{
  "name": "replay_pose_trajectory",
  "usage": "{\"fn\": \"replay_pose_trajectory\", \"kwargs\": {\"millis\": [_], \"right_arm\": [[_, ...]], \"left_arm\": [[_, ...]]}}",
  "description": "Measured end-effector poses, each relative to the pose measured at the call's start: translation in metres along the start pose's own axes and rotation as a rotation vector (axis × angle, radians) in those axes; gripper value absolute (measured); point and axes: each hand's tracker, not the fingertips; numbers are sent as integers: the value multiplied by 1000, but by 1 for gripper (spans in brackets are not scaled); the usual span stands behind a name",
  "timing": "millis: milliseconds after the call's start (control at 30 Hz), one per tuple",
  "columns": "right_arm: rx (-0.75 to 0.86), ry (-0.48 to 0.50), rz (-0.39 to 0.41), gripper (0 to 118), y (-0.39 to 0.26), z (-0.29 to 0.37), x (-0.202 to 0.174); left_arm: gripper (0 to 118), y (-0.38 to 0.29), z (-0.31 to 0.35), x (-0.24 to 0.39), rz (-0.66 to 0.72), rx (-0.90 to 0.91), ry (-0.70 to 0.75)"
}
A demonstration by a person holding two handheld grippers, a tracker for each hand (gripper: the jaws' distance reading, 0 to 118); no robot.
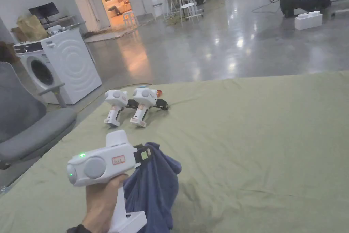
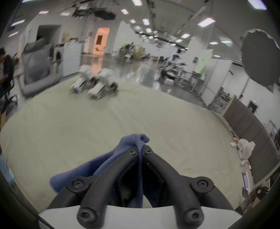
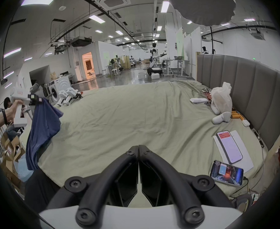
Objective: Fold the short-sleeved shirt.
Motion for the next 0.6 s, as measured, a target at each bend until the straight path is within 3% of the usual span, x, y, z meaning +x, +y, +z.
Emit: {"fn": "replay_pose_trajectory", "kwargs": {"millis": [133, 233, 433, 600], "right_arm": [[26, -38, -47, 0, -3, 18, 14], [56, -77, -77, 0, -8, 31, 25], [34, -138, -174, 0, -28, 45, 51], [11, -189, -173, 0, -45, 58, 65]], "left_arm": [[0, 25, -24, 85, -74, 31, -142], [0, -1, -50, 165, -255, -25, -233], [0, -141, -75, 315, -249, -248, -529], [0, -265, -48, 401, -362, -441, -774]]}}
